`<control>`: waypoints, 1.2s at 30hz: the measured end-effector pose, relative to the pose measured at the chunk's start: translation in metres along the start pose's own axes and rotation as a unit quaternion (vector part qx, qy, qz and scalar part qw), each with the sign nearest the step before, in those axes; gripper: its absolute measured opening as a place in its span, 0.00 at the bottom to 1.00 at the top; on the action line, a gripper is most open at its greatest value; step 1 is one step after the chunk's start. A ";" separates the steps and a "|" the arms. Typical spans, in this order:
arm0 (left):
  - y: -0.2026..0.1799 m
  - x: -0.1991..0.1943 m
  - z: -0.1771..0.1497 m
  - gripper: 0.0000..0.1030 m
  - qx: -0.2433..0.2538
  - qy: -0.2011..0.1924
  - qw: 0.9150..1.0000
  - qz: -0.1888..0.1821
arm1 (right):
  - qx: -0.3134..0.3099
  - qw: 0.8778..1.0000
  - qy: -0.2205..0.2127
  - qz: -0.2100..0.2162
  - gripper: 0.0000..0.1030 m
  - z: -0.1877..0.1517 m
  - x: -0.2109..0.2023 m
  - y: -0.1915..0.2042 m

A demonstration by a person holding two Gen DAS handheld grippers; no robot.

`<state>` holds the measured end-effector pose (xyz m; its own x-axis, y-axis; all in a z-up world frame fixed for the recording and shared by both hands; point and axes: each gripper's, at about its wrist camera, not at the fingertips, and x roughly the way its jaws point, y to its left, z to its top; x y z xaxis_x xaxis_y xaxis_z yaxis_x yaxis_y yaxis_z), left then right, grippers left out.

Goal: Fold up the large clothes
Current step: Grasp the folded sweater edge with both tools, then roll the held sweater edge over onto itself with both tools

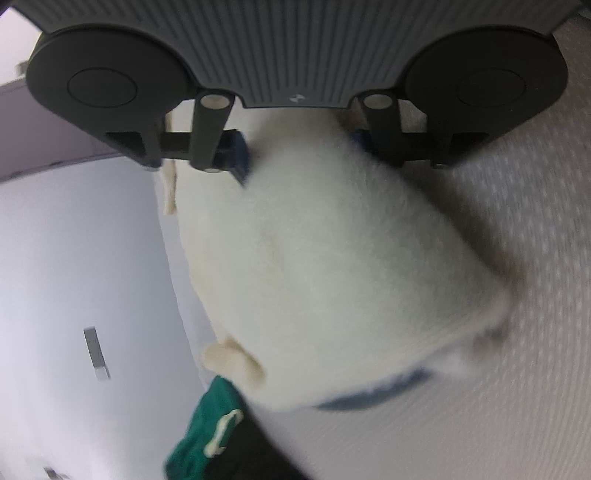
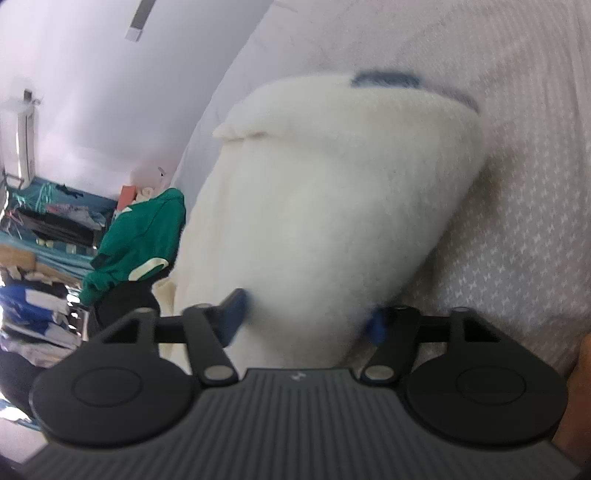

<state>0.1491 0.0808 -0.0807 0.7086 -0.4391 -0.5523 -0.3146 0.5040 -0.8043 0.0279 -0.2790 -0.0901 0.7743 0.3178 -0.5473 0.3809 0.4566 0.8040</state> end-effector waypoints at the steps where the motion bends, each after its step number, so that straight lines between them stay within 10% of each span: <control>1: -0.005 -0.002 -0.001 0.44 0.015 -0.006 1.000 0.004 | -0.009 1.000 -0.004 0.000 0.51 0.000 -0.001 0.002; 8: -0.017 -0.024 -0.008 0.33 0.054 -0.035 0.998 0.009 | -0.055 0.998 -0.020 0.025 0.30 0.000 -0.016 0.015; 36: -0.033 -0.192 -0.083 0.32 0.126 -0.017 0.992 0.004 | -0.146 0.988 0.022 0.054 0.29 -0.026 -0.124 0.054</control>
<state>-0.0295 0.0867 0.0336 0.7287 -0.4109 -0.5479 -0.1561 0.6792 -0.7171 -0.0607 -0.2717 0.0150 0.7776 0.4108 -0.4759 0.1297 0.6359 0.7608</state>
